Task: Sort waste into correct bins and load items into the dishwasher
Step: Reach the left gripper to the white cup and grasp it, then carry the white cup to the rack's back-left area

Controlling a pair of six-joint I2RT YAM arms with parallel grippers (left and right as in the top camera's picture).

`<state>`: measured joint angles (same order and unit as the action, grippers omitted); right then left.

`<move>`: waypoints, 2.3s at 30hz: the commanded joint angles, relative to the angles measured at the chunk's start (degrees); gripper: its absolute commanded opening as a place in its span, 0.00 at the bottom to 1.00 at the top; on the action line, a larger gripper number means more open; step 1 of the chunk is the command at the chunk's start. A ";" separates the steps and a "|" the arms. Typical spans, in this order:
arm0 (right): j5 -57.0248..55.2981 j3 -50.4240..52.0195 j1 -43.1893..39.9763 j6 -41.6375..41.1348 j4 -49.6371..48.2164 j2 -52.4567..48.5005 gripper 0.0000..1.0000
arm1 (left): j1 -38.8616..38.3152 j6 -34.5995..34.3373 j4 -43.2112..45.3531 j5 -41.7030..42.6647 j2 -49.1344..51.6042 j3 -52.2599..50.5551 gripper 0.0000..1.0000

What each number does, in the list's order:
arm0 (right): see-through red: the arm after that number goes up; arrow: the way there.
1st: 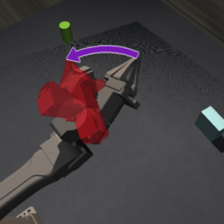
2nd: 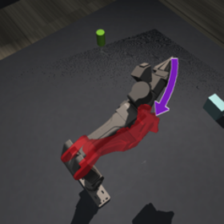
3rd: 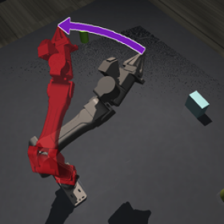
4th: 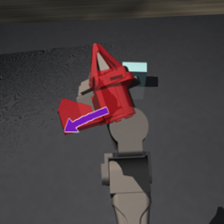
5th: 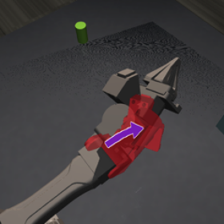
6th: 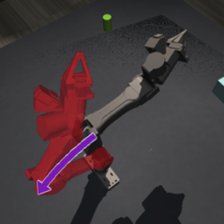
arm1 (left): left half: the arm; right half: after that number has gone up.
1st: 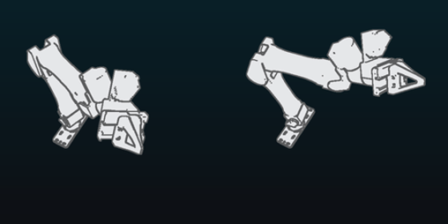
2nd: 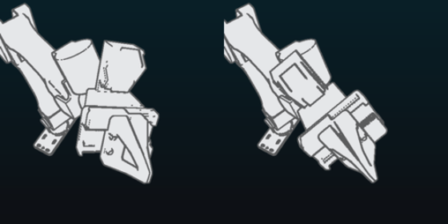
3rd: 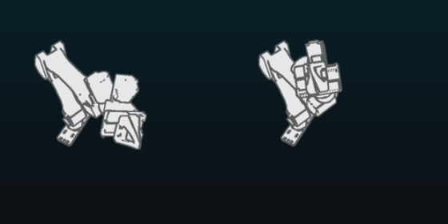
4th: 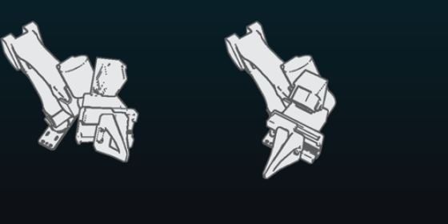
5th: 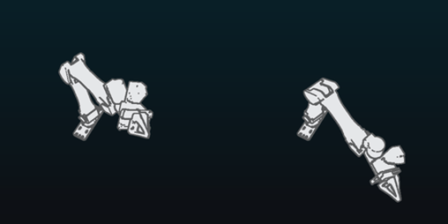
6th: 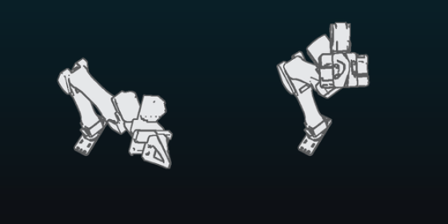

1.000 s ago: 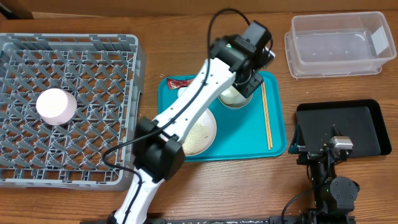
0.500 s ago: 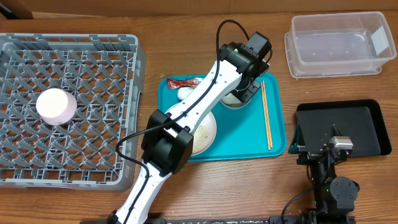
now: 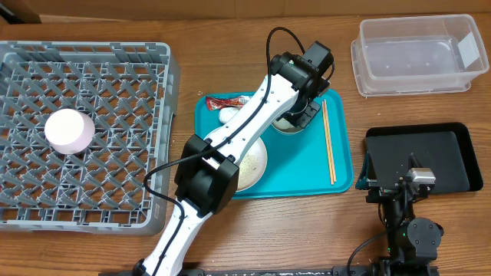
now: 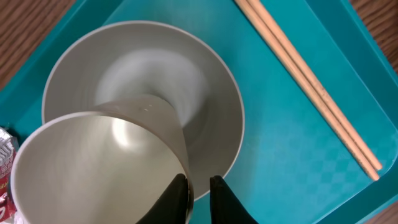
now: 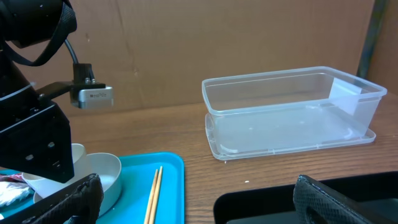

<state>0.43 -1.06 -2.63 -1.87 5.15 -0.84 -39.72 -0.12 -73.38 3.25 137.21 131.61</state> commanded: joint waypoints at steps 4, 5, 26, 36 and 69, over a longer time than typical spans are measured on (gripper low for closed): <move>-0.37 0.61 -0.28 0.20 -0.35 0.68 0.99 | 0.09 -0.79 -1.36 0.79 1.49 0.24 0.14; -0.37 0.61 -0.28 0.20 -0.35 0.68 1.00 | 0.09 -0.79 -1.38 0.79 1.49 0.24 0.17; -0.37 0.61 -0.28 0.20 -0.35 0.68 1.00 | 0.33 -0.74 0.15 0.81 1.51 -3.32 0.23; -0.37 0.61 -0.28 0.20 -0.35 0.68 1.00 | 0.33 -0.79 0.26 0.83 1.46 -2.89 0.04; -0.37 0.61 -0.28 0.20 -0.33 0.68 1.00 | 51.71 -6.21 -21.94 47.17 1.05 44.09 0.04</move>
<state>0.45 -1.06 -2.63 -1.87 5.19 -0.84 7.64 -14.57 -95.53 28.40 138.78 177.34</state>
